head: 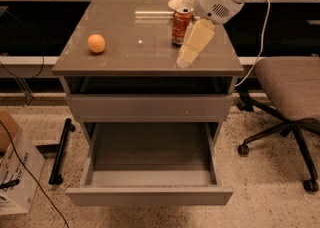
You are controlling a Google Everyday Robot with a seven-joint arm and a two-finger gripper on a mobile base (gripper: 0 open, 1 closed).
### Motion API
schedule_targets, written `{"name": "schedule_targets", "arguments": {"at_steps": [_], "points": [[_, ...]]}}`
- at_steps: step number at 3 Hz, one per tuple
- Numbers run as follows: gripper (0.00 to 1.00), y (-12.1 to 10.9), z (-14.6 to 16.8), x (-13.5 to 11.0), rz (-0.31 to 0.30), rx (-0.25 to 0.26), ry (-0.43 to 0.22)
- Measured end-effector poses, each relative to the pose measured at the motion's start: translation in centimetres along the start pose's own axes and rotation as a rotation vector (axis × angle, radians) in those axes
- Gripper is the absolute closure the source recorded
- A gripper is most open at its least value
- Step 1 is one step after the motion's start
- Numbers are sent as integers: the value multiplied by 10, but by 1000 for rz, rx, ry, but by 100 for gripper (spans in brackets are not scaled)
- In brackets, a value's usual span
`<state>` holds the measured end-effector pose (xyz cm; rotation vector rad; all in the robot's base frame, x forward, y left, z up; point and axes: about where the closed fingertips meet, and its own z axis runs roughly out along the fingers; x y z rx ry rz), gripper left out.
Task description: Place orange into middle drawer
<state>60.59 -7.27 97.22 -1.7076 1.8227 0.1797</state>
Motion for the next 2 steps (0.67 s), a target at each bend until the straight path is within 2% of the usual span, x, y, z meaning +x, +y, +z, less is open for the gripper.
{"name": "schedule_targets", "arguments": {"at_steps": [2], "points": [[0,2,12,2,35,-11,15]]}}
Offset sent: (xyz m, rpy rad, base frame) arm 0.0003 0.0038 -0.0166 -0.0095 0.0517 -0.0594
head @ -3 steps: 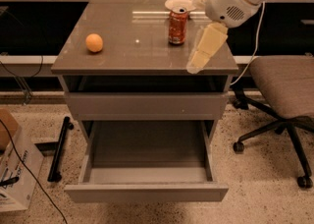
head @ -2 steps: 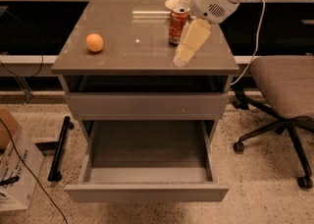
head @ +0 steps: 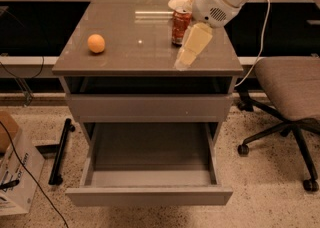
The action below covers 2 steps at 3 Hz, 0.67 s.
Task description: Place orange into middle drawer
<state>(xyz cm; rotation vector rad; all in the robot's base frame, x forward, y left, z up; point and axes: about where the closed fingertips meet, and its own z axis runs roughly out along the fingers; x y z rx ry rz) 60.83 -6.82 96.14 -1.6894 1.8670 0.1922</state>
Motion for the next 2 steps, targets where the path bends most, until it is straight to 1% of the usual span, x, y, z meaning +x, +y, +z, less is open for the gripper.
{"name": "schedule_targets", "arguments": {"at_steps": [1,2], "points": [[0,-11,48,-18,14,10,-105],[0,-32,81,-32,23,30,-195]]}}
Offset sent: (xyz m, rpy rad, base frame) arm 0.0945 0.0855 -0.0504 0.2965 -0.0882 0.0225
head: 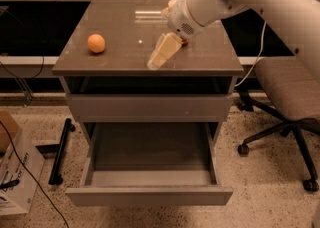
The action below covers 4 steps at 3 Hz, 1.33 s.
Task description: Place orange into middle drawer
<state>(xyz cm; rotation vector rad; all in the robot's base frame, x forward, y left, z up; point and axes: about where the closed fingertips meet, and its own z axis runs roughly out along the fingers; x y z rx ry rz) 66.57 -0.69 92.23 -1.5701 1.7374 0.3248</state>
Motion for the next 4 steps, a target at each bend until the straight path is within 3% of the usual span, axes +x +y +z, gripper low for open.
{"name": "schedule_targets", "arguments": {"at_steps": [1,2,3,4], "points": [[0,-21,36,-8,37,3,-108],[0,-30,65,-19,53,-35,-175],[0,-33,69,-20,56,-38,-184],[0,-37,91,-33,70,-28,-213]]}}
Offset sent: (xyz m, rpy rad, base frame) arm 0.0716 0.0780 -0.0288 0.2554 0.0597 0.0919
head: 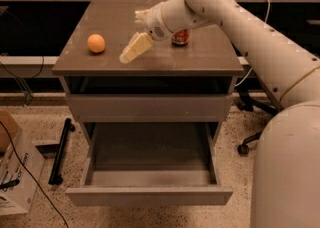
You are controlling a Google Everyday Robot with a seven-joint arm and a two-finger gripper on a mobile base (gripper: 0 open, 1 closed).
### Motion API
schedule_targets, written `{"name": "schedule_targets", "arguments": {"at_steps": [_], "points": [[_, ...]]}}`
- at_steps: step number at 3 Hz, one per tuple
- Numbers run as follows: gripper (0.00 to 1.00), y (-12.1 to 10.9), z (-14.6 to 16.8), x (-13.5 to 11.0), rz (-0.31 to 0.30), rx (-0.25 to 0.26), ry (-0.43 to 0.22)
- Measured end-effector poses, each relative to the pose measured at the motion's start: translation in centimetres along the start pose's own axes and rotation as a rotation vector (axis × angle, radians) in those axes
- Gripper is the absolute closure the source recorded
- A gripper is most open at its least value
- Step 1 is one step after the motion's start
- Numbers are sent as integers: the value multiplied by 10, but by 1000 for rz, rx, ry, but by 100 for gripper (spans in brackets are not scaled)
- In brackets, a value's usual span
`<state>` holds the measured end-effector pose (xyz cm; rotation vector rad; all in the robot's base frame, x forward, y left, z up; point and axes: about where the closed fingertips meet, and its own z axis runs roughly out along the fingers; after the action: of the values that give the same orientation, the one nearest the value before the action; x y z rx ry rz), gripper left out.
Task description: Place orange into middle drawer
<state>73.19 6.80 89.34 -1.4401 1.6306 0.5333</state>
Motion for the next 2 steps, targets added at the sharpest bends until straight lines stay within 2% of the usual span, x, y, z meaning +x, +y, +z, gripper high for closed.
{"name": "schedule_targets", "arguments": {"at_steps": [2], "points": [[0,-17,70,-26,26,-15,-107]]}}
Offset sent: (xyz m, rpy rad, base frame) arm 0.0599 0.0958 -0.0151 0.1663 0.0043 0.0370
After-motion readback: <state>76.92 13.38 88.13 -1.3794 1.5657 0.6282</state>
